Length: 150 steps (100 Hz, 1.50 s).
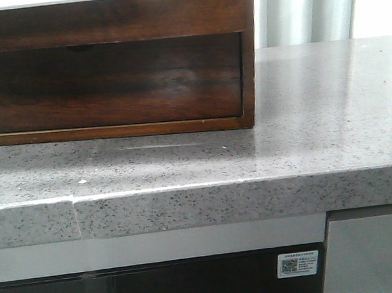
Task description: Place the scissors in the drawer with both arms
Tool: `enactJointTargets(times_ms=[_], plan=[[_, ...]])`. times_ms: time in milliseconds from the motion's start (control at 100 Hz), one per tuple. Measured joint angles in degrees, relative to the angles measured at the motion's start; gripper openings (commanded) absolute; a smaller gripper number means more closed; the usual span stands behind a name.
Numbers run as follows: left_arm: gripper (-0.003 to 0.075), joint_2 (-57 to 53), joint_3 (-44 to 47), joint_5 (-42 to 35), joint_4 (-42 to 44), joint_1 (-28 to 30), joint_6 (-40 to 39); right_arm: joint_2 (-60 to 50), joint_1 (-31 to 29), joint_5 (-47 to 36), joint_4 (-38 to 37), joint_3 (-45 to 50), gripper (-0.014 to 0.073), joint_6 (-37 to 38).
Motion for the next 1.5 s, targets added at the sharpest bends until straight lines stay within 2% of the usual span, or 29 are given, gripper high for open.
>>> enactJointTargets(times_ms=[670,820,940,1040,1210,1300,1500], plan=[[0.0003,0.0,0.0,0.1,0.2,0.0,0.0,-0.9,0.0,0.1,0.0,0.6,-0.0106,0.1],[0.0003,0.0,0.0,0.1,0.2,0.0,0.0,-3.1,-0.8,-3.8,0.0,2.3,-0.0106,0.1],[0.0003,0.0,0.0,0.1,0.2,0.0,0.0,-5.6,-4.2,-7.0,-6.0,5.2,-0.0106,0.5],[0.0003,0.0,0.0,0.1,0.2,0.0,0.0,-7.0,-8.1,-8.1,-10.6,7.9,-0.0106,5.9],[0.0003,0.0,0.0,0.1,0.2,0.0,0.0,-9.6,-15.9,-8.2,-22.1,12.7,-0.0106,25.4],[0.0003,0.0,0.0,0.1,0.2,0.0,0.0,-11.6,-19.1,-8.2,-26.6,15.2,-0.0106,33.2],[0.0003,0.0,0.0,0.1,0.2,0.0,0.0,-16.2,-26.0,-8.2,-30.6,20.3,-0.0106,42.7]])
